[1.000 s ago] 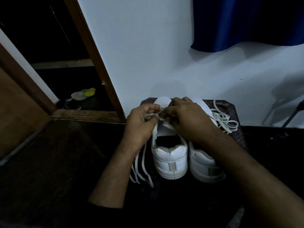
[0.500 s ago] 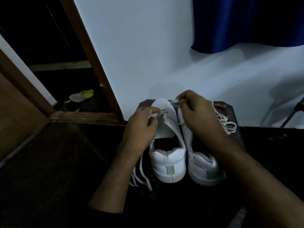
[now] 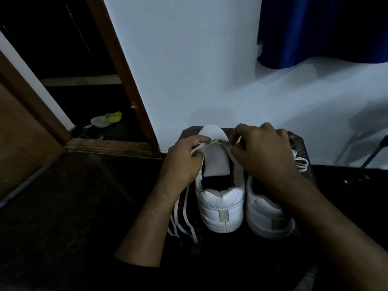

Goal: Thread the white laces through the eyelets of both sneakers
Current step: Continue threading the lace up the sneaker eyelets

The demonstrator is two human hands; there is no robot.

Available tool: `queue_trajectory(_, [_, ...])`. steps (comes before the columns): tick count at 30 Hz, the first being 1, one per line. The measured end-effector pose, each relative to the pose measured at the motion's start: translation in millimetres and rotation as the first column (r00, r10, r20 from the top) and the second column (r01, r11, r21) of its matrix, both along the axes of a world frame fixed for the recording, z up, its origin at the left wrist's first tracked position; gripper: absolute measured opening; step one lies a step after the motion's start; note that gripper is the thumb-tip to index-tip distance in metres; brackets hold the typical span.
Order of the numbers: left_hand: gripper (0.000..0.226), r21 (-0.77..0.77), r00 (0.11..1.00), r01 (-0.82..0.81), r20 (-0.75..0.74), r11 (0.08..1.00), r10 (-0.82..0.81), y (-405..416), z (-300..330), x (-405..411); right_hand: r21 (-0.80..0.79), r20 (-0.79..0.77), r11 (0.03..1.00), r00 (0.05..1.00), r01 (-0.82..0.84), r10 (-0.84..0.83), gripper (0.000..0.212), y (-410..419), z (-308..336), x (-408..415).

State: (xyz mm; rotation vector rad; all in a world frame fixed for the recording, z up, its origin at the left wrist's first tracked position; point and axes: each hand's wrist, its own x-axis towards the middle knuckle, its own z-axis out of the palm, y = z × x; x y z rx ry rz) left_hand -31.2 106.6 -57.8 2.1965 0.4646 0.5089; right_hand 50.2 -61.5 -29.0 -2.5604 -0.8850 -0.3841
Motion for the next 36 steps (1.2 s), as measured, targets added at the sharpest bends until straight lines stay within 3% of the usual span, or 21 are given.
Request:
queue_trajectory(2, [0.046, 0.009, 1.000, 0.004, -0.001, 1.000, -0.004, 0.7, -1.0, 0.5, -0.021, -0.055, 1.000, 0.998, 0.016, -0.017, 0.016, -1.0, 0.0, 1.5])
queue_trajectory(7, [0.047, 0.138, 0.999, 0.010, -0.039, 0.990, -0.005, -7.0, -1.2, 3.7, -0.110, 0.050, 0.981, 0.985, -0.159, 0.165, 0.035, 3.4, -0.3, 2.8])
queue_trajectory(9, [0.043, 0.176, 0.999, -0.016, -0.028, 0.984, 0.021, -8.4, 0.7, 2.9, -0.144, 0.001, 0.971, 0.981, -0.190, 0.193, 0.036, 4.4, -4.1, 4.8])
queue_trajectory(17, [0.041, 0.396, 0.982, 0.011, -0.177, 0.918, 0.064, -16.1, 6.4, 4.1, -0.045, -0.065, 0.973, 0.973, -0.226, 0.223, 0.036, 6.8, -9.9, 6.4])
queue_trajectory(20, [0.051, 0.333, 0.999, 0.051, -0.025, 0.942, -0.046, -7.6, 1.9, 9.7, -0.025, -0.081, 0.972, 0.970, -0.233, 0.230, 0.034, 7.0, -9.0, 5.1])
queue_trajectory(23, [0.061, 0.078, 0.984, 0.039, 0.168, 0.996, -0.051, -5.9, 0.9, 13.1, 0.017, -0.107, 0.972, 0.966, -0.235, 0.236, 0.032, 5.9, -7.6, 4.2])
queue_trajectory(25, [0.066, -0.115, 0.957, 0.085, 0.286, 0.990, -0.049, -9.4, 5.0, 14.2, 0.047, -0.100, 0.973, 0.968, -0.227, 0.231, 0.030, 5.7, -8.2, 3.3])
queue_trajectory(27, [0.070, -0.198, 0.942, 0.136, 0.328, 0.971, -0.065, -10.7, 7.5, 15.1, 0.099, -0.058, 0.971, 0.973, -0.217, 0.224, 0.025, 5.7, -10.0, 3.3])
queue_trajectory(30, [0.073, -0.103, 0.956, 0.196, 0.240, 0.975, -0.167, -8.2, 2.3, 17.0, 0.179, -0.062, 0.962, 0.974, -0.205, 0.219, 0.017, 6.0, -14.6, 6.3])
queue_trajectory(34, [0.079, 0.055, 0.964, 0.192, 0.177, 0.980, -0.199, -5.4, -3.9, 17.5, 0.292, -0.116, 0.907, 0.930, -0.303, 0.348, 0.040, 6.7, -14.5, 9.9])
queue_trajectory(36, [0.083, 0.103, 0.961, 0.187, 0.185, 0.977, -0.204, -5.9, -4.7, 16.9, 0.316, -0.111, 0.888, 0.917, -0.334, 0.384, 0.039, 6.9, -13.8, 11.4])
